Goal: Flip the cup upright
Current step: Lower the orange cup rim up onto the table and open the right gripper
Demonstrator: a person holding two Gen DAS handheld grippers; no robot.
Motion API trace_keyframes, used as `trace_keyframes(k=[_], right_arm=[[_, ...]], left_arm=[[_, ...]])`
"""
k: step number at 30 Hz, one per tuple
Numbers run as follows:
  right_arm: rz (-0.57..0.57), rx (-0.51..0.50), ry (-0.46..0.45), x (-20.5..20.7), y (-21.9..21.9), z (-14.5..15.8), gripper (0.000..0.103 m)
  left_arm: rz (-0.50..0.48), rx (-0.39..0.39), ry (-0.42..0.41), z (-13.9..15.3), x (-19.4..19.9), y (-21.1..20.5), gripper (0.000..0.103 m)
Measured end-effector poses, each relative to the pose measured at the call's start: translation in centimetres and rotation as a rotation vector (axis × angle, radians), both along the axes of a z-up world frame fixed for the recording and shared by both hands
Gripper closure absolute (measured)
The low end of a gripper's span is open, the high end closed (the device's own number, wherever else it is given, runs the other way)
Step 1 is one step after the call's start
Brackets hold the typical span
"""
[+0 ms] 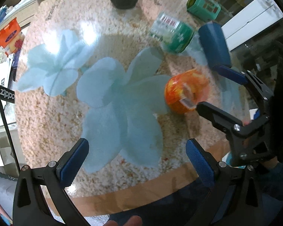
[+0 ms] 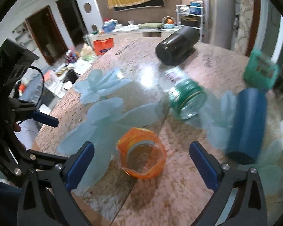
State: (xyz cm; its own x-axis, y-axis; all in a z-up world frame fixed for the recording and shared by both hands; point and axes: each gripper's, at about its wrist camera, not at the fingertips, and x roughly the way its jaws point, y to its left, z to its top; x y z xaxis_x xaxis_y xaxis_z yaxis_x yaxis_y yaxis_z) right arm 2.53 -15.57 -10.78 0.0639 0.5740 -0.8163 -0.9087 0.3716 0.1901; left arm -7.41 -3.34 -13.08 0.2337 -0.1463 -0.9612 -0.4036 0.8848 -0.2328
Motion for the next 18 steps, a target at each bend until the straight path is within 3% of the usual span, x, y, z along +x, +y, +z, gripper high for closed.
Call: trace_keyframes(k=[4,7,10,18], right_arm=[[-0.056,-0.075,-0.037,0.4,-0.5,3.5,0.002],[-0.126,-0.132,-0.006,1.4,-1.1,5.4,0.002],[-0.212,-0.15,0.041,2.3,-2.1,7.2,0.002],[-0.353,-0.18,0.049,2.5,-4.6,10.1,0.002]], left_arm=[[-0.016,0.029,-0.018,2.3,0.1,0.2,0.0],[-0.031,0.068,-0.034,3.9,0.6,0.2,0.0],[-0.042,0.078,-0.048,5.1,1.4,0.0,0.0],[-0.055,0.13,-0.093,7.7,3.5,-1.0,0.0]])
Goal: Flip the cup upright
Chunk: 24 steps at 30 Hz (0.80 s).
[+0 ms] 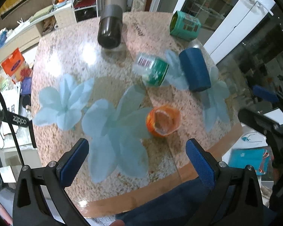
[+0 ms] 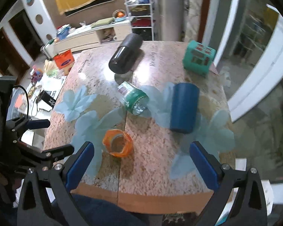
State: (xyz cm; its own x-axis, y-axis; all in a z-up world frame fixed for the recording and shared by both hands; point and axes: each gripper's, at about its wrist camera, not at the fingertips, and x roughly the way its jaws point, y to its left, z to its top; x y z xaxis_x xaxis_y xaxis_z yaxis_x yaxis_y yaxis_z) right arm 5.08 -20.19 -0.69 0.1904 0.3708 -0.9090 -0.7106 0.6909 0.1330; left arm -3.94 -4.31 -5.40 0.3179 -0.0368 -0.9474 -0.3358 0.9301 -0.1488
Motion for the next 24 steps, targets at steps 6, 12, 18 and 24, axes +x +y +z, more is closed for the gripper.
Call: trace_keyframes(k=[6,12,18,24], right_arm=[[-0.063,0.007,0.02,-0.4,-1.4,1.0,0.002],[-0.08,0.0,0.045,-0.7,-2.2,0.4,0.001],[-0.098,0.006,0.068,-0.9,-2.7,0.0,0.001],[-0.102,0.005,0.065,-1.2,-3.1,-0.3,0.001]], left_arm=[[-0.032,0.073,-0.022,1.3,0.9,-1.8,0.0],[-0.036,0.098,-0.03,1.3,1.0,-3.2,0.0],[-0.068,0.093,-0.038,1.4,1.0,-4.4,0.0],[-0.069,0.105,-0.038,1.7,1.1,-4.9,0.0]])
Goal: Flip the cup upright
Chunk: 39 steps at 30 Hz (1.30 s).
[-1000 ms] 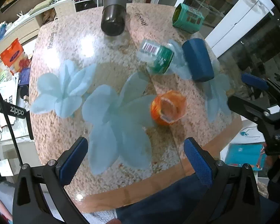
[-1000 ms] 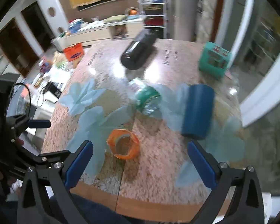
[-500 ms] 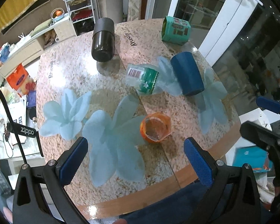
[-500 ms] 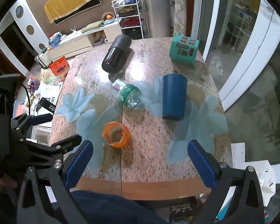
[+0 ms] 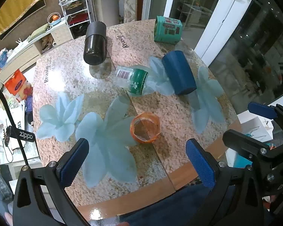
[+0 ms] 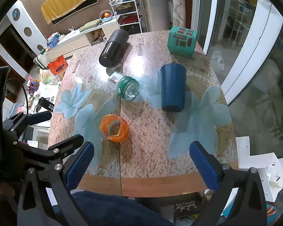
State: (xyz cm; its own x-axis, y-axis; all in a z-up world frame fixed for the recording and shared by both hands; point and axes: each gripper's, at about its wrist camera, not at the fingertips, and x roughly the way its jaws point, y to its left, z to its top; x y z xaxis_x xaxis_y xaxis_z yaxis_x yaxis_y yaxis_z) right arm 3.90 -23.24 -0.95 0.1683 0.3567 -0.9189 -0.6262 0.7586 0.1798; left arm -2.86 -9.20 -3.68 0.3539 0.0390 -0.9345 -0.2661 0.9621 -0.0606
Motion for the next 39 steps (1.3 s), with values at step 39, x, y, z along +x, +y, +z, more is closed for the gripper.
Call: trace_keyframes(k=[39], right_arm=[[-0.017,0.014,0.0,0.1,0.5,-0.1,0.001]], left_arm=[[0.03,0.011,-0.002,0.6,-0.6,2.2,0.0]])
